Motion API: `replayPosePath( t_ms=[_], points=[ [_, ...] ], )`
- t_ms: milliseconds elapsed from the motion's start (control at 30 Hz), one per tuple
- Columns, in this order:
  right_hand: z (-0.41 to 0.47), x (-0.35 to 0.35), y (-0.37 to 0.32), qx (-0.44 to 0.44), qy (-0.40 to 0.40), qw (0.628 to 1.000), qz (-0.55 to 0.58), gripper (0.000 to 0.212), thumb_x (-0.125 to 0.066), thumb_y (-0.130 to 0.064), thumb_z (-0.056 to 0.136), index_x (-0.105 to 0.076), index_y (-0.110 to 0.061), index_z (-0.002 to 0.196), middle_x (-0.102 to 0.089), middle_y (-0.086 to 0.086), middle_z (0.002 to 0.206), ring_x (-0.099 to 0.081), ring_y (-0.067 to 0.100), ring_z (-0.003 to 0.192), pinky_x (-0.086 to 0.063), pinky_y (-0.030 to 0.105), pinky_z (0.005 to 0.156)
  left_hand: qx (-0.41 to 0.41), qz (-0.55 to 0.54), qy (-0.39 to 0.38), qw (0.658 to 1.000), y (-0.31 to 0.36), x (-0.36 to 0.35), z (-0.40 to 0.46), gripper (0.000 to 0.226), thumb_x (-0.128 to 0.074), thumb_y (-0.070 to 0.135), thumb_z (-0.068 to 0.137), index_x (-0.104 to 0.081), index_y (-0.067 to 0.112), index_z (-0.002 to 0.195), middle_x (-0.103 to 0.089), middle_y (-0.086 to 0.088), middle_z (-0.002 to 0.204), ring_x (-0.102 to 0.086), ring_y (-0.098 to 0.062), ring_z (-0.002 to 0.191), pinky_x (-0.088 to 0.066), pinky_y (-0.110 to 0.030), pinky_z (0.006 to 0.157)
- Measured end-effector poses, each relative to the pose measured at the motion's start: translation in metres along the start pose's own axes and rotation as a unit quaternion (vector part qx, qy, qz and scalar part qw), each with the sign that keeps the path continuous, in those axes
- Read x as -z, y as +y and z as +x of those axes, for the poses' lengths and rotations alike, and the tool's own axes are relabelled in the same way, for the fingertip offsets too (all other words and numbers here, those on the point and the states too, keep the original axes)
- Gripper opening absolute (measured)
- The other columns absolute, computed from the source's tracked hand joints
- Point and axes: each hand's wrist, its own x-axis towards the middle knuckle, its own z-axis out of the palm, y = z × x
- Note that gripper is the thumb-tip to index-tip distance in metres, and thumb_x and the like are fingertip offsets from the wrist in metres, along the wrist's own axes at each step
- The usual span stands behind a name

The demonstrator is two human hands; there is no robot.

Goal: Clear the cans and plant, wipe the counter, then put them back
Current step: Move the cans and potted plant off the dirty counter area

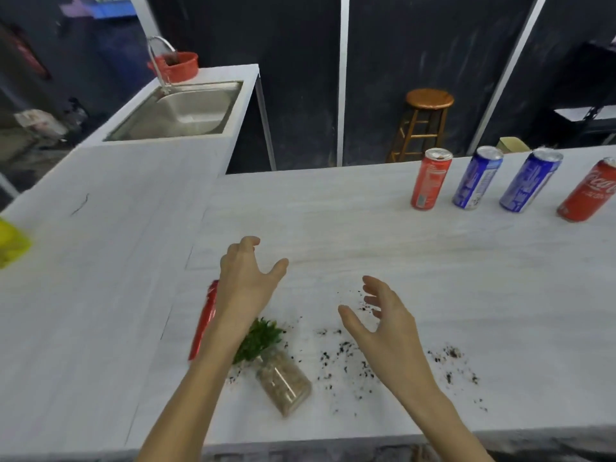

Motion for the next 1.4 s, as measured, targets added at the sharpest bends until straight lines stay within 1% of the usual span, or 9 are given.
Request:
replayPosePath(
  t_ms=[133,333,433,600,700,767,1000,1233,1400],
  points=[
    [-0.032,-0.034,-0.009,-0.007,-0.025,1.000,-0.006,0.068,-0.069,-0.045,0.097,-0.040,-0.028,0.156,-0.050,-0.014,0.146,-0.051,0.003,0.128,-0.041,0.020,0.099,0.030,0.006,-0.012,0.999,-0.044,0.026,-0.006,0.068,-0.071,0.044,0.093,-0.045,0.014,0.148,-0.047,-0.011,0.146,-0.041,-0.029,0.137,-0.039,-0.035,0.097],
    [-0.064,-0.070,-0.018,0.000,-0.066,0.997,-0.036,0.077,-0.066,-0.061,0.093,-0.037,-0.032,0.158,-0.049,-0.014,0.148,-0.047,0.004,0.134,-0.042,0.026,0.106,0.075,0.011,-0.057,0.996,-0.090,0.037,-0.020,0.073,-0.072,0.052,0.089,-0.045,0.015,0.146,-0.047,-0.014,0.138,-0.050,-0.033,0.127,-0.046,-0.041,0.094],
    [-0.070,-0.083,-0.019,0.006,-0.086,0.993,-0.075,0.086,-0.070,-0.065,0.088,-0.037,-0.028,0.159,-0.051,-0.011,0.145,-0.048,0.007,0.133,-0.044,0.026,0.104,0.089,-0.010,-0.072,0.993,-0.102,0.038,-0.023,0.079,-0.074,0.055,0.087,-0.044,0.013,0.147,-0.051,-0.015,0.133,-0.058,-0.032,0.116,-0.053,-0.047,0.097],
    [-0.075,-0.097,-0.021,0.004,-0.111,0.985,-0.132,0.092,-0.078,-0.056,0.084,-0.037,-0.022,0.159,-0.055,-0.003,0.140,-0.053,0.014,0.126,-0.046,0.031,0.107,0.106,-0.031,-0.092,0.990,-0.113,0.037,-0.023,0.083,-0.077,0.056,0.084,-0.044,0.010,0.144,-0.058,-0.014,0.127,-0.063,-0.028,0.108,-0.055,-0.042,0.090],
    [-0.074,-0.101,-0.020,0.005,-0.118,0.980,-0.162,0.088,-0.079,-0.051,0.084,-0.040,-0.022,0.157,-0.056,-0.003,0.136,-0.051,0.015,0.123,-0.045,0.030,0.104,0.110,-0.041,-0.100,0.988,-0.117,0.037,-0.021,0.076,-0.078,0.055,0.083,-0.049,0.009,0.137,-0.061,-0.008,0.119,-0.064,-0.024,0.100,-0.052,-0.031,0.075],
    [-0.073,-0.103,-0.020,0.003,-0.114,0.979,-0.170,0.084,-0.080,-0.047,0.084,-0.043,-0.021,0.155,-0.058,-0.002,0.135,-0.051,0.016,0.123,-0.044,0.029,0.104,0.111,-0.045,-0.101,0.988,-0.118,0.036,-0.020,0.074,-0.079,0.054,0.083,-0.052,0.008,0.134,-0.060,-0.003,0.110,-0.063,-0.020,0.093,-0.045,-0.023,0.064],
    [-0.071,-0.104,-0.020,-0.002,-0.104,0.982,-0.159,0.068,-0.081,-0.039,0.081,-0.056,-0.021,0.142,-0.060,-0.006,0.118,-0.053,0.013,0.110,-0.047,0.027,0.097,0.113,-0.036,-0.096,0.988,-0.120,0.033,-0.017,0.053,-0.080,0.053,0.081,-0.056,0.017,0.111,-0.062,0.004,0.092,-0.063,-0.012,0.078,-0.043,-0.021,0.058],
    [-0.059,-0.092,-0.020,-0.007,-0.062,0.992,-0.109,0.056,-0.084,-0.033,0.076,-0.065,-0.020,0.128,-0.064,-0.008,0.104,-0.058,0.010,0.097,-0.042,0.010,0.076,0.080,-0.063,-0.065,0.993,-0.118,0.032,-0.016,0.041,-0.081,0.049,0.082,-0.056,0.024,0.102,-0.061,0.012,0.084,-0.061,-0.002,0.073,-0.041,-0.019,0.055],
    [-0.029,-0.071,-0.023,-0.008,-0.007,0.999,-0.033,0.061,-0.087,-0.032,0.079,-0.062,-0.021,0.133,-0.068,-0.010,0.110,-0.065,0.006,0.100,-0.058,0.029,0.085,0.027,-0.098,-0.027,0.994,-0.099,0.029,0.000,0.040,-0.080,0.042,0.084,-0.054,0.026,0.109,-0.061,0.009,0.092,-0.060,-0.002,0.080,-0.043,-0.019,0.060]
  ],
)
